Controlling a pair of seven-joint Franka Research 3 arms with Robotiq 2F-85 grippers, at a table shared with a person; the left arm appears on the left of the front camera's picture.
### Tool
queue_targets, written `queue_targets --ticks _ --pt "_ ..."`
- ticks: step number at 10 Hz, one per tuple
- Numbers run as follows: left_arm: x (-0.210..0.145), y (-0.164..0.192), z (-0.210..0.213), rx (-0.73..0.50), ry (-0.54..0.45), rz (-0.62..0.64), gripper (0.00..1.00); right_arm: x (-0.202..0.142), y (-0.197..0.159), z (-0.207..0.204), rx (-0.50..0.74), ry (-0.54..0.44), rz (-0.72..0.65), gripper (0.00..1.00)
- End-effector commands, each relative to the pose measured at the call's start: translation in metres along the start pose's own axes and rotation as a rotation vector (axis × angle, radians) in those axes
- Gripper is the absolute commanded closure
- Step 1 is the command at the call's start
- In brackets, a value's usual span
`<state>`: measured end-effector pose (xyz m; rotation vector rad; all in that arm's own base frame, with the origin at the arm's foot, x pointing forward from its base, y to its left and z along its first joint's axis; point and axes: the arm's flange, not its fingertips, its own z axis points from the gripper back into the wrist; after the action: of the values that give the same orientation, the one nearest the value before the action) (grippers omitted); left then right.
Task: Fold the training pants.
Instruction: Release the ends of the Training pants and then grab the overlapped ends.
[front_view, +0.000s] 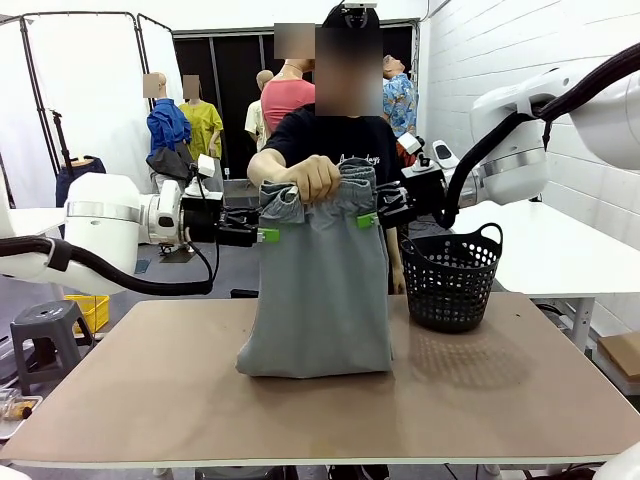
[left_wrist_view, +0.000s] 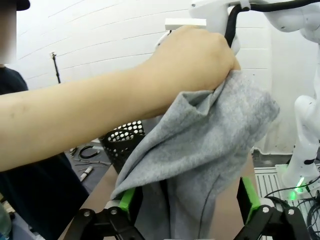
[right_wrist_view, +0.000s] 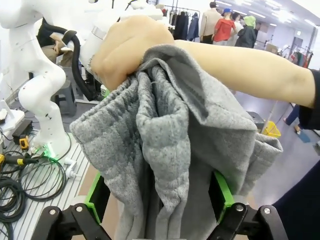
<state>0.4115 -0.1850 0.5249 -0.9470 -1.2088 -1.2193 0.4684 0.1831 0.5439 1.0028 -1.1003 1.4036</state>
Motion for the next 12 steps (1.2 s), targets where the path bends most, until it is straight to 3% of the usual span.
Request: queue_targets --ticks 1,5,7,12 --pt "-0.003 -0.006 0.001 0.094 0.016 -0.011 0.0 -0.006 0.008 0.006 -0.055 -0.012 0.017 0.0" --pt "-0.001 -0.008 0.003 0.294 -0.002 -0.037 0.0 -0.015 0.009 0.02 -0.149 -0.033 0.022 0.0" --pt "0.001 -0.009 0.007 0.317 -0.025 -0.044 0.0 -0.018 0.007 0.02 -0.204 -0.04 0.032 0.0" --pt "-0.003 -0.002 0.014 0.138 -0.028 -0.023 0.0 -0.024 0.005 0.022 -0.075 -0.042 -0.05 0.0"
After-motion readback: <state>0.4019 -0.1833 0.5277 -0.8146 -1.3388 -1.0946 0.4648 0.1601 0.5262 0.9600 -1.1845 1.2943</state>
